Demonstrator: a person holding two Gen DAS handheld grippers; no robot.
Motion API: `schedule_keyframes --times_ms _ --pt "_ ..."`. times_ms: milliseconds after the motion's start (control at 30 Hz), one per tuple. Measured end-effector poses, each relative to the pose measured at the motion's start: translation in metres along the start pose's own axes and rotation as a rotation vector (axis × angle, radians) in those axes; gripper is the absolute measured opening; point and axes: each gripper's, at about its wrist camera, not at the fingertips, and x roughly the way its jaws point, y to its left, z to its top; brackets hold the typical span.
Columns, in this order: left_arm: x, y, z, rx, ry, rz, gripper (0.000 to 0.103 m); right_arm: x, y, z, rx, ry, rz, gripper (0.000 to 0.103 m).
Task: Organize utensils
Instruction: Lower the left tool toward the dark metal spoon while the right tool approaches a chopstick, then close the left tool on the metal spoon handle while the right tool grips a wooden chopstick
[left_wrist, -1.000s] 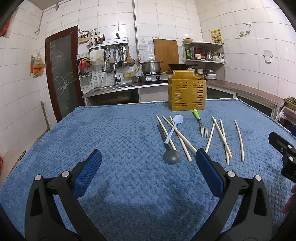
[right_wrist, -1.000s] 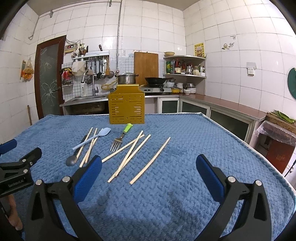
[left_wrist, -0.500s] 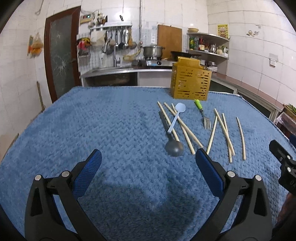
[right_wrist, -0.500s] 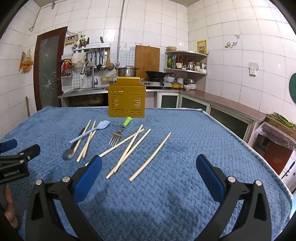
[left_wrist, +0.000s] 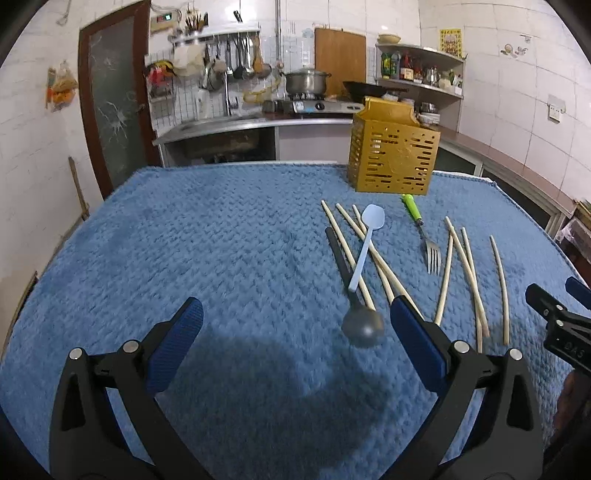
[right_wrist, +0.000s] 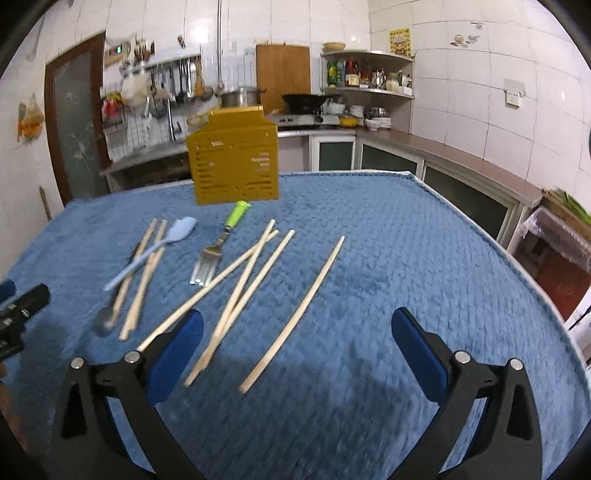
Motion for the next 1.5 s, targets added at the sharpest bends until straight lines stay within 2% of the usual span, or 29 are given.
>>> schedule_keyframes --times_ms 100,233,367,500,633,700,867,1033,1167,1333,1500 --pt "0.017 0.005 0.015 -0.005 0.034 -0.020 0.098 0.023 -0.005 0.016 0.000 0.066 -0.019 0.099" --pt "0.040 0.007 0.033 -0.006 0.071 -0.025 0.098 0.051 -0.008 0.030 -0.035 0.097 -0.081 0.099" --pt "0.074 0.005 0.053 -0.014 0.143 -0.042 0.098 0.073 -0.013 0.036 -0.029 0.126 -0.101 0.099" --pt "0.098 0.003 0.063 -0.011 0.191 -0.031 0.098 0.089 -0.015 0.043 -0.025 0.153 -0.108 0.099" --pt "0.120 0.001 0.068 -0.031 0.253 -0.056 0.093 0.102 -0.018 0.049 -0.018 0.179 -0.112 0.098" --pt "0.133 -0.002 0.069 -0.043 0.295 -0.081 0.081 0.109 -0.017 0.051 -0.014 0.205 -0.097 0.091" --pt "0.153 -0.006 0.067 -0.057 0.362 -0.134 0.059 0.121 -0.018 0.051 0.008 0.263 -0.066 0.069" --pt "0.159 -0.004 0.067 -0.063 0.394 -0.139 0.045 0.127 -0.022 0.047 0.028 0.314 -0.050 0.047" --pt "0.161 -0.002 0.068 -0.074 0.408 -0.153 0.029 0.130 -0.024 0.049 0.046 0.336 -0.044 0.040" --pt "0.165 -0.008 0.070 -0.053 0.416 -0.143 0.028 0.134 -0.025 0.053 0.065 0.363 -0.042 0.036" --pt "0.170 -0.017 0.076 -0.027 0.450 -0.142 0.028 0.137 -0.028 0.055 0.083 0.390 -0.024 0.035"
